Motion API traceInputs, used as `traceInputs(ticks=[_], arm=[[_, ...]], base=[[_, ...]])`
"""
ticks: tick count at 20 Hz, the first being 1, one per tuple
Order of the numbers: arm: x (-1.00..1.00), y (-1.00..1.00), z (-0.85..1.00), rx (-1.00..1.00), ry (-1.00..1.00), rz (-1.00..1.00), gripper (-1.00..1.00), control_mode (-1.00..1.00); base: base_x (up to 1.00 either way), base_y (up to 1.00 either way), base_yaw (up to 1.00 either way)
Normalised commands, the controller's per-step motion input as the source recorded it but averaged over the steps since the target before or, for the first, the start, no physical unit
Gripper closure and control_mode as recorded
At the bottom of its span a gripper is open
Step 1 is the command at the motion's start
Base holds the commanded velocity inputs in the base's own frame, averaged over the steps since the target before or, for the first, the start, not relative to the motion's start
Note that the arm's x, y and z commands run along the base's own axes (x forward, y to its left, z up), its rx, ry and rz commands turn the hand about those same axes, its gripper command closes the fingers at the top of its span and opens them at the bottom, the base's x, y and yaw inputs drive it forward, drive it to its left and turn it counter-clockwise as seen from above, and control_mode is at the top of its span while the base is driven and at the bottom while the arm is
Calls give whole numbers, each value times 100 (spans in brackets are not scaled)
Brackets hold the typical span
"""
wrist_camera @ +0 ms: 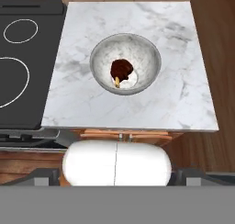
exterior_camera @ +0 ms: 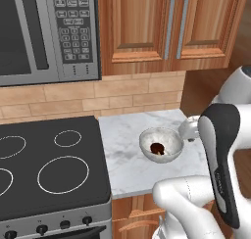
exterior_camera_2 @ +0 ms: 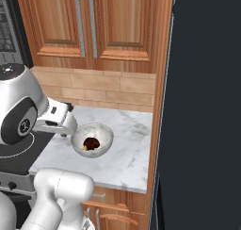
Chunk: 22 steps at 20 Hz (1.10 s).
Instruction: Take the potato, steak, and lime from the freezer and place them in the bowl on the counter.
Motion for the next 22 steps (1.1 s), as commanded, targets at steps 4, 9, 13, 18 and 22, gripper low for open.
traceInputs(ticks=[4, 9, 13, 18, 22], arm=[[-52, 0, 32, 0, 0, 0, -100, -100], [-41, 0, 13, 0, 0, 0, -100, -100], [-18, 0, 1, 0, 0, 0, -100, -100], [-6, 0, 0, 0, 0, 0, -100, -100], [-2, 0, 0, 0, 0, 0, -100, -100]], base=[[0, 0, 0], [0, 0, 0], [0, 0, 0], [0, 0, 0], [0, 0, 0]])
